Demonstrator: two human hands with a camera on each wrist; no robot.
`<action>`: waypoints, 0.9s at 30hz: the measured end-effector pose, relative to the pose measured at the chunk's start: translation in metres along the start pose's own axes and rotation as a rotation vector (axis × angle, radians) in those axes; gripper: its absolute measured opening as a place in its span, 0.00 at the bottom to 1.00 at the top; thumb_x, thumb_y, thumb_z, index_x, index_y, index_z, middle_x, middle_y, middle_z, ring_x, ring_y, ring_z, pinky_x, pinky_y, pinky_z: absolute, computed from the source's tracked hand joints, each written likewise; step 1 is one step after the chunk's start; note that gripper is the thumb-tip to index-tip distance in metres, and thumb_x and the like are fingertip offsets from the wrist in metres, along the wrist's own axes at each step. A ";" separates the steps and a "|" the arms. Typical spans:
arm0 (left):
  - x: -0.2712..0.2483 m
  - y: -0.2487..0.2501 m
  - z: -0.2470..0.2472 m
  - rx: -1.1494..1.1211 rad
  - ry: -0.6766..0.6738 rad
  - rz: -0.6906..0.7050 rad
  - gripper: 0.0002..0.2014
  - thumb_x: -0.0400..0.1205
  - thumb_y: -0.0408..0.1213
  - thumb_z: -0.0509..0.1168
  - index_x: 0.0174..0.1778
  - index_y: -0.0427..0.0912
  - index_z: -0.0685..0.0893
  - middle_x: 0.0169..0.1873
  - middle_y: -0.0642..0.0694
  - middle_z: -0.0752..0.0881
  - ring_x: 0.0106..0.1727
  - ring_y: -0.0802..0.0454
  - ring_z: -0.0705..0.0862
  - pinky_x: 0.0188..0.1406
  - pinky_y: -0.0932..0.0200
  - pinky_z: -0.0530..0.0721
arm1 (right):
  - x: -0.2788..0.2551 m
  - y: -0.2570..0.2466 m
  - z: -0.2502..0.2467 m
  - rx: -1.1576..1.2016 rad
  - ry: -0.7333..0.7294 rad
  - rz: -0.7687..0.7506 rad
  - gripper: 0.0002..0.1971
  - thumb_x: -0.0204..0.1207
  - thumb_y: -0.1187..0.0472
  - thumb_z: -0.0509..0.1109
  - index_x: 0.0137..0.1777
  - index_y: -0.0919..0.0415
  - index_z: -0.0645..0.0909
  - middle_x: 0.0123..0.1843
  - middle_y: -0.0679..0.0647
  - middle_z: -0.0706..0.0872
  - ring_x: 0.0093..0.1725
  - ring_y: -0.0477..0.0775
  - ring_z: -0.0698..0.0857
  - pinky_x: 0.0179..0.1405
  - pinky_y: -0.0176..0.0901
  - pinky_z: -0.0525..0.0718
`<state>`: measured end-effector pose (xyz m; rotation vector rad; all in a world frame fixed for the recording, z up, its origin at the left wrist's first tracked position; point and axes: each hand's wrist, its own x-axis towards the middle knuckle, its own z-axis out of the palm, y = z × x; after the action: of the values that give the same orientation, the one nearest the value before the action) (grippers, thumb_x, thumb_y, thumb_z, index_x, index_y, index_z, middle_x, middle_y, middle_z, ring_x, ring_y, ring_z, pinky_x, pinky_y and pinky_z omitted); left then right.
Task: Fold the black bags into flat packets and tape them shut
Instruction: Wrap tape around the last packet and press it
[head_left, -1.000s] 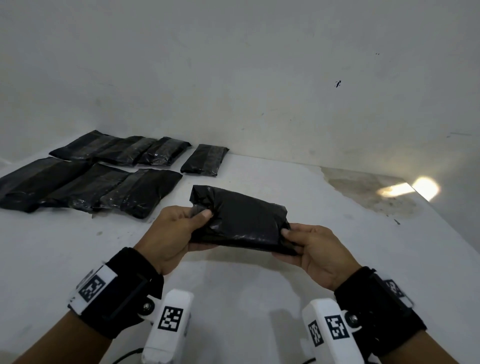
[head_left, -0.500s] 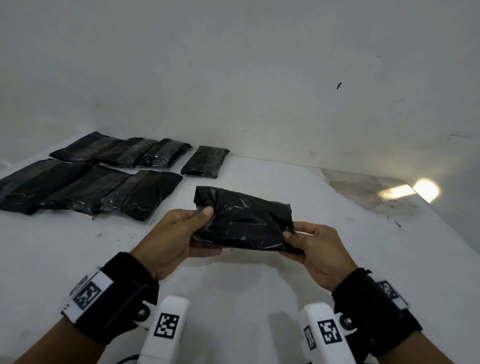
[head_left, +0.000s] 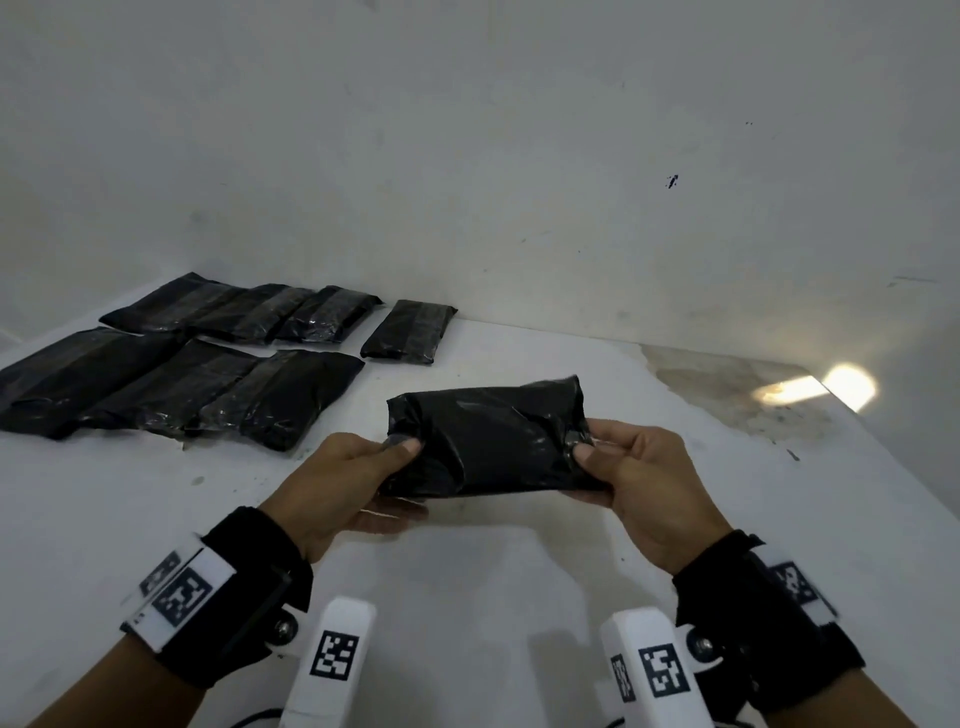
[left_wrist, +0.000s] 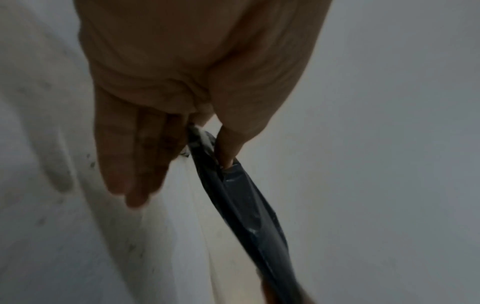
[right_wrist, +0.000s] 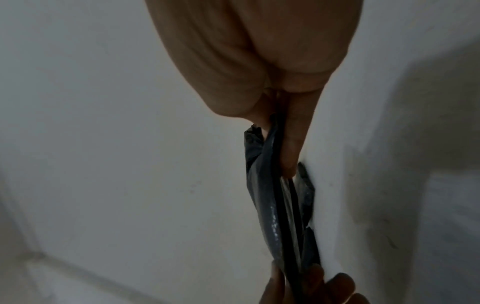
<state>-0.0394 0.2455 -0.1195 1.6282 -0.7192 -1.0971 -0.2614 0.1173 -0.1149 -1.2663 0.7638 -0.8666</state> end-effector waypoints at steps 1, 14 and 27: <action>0.001 0.001 -0.001 0.082 0.071 0.032 0.24 0.82 0.51 0.67 0.61 0.31 0.84 0.48 0.41 0.92 0.48 0.43 0.92 0.45 0.51 0.89 | -0.001 -0.007 0.004 -0.040 -0.004 -0.049 0.15 0.81 0.79 0.62 0.61 0.69 0.85 0.43 0.61 0.93 0.41 0.54 0.92 0.38 0.45 0.91; -0.020 0.046 0.028 -0.444 -0.155 0.208 0.23 0.83 0.56 0.59 0.55 0.41 0.90 0.50 0.39 0.91 0.53 0.42 0.90 0.51 0.45 0.88 | -0.025 -0.028 0.089 -0.937 -0.305 -0.709 0.28 0.84 0.52 0.64 0.82 0.54 0.66 0.59 0.50 0.90 0.55 0.50 0.89 0.53 0.51 0.87; -0.018 0.031 0.003 -0.640 -0.262 0.114 0.20 0.81 0.44 0.62 0.62 0.37 0.89 0.60 0.36 0.88 0.58 0.41 0.89 0.56 0.46 0.88 | -0.003 -0.025 0.022 -0.045 0.001 0.086 0.40 0.55 0.48 0.87 0.68 0.57 0.78 0.57 0.57 0.91 0.51 0.57 0.92 0.45 0.54 0.90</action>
<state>-0.0478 0.2501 -0.0850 0.9037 -0.5390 -1.3034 -0.2471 0.1276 -0.0866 -1.2638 0.8368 -0.7836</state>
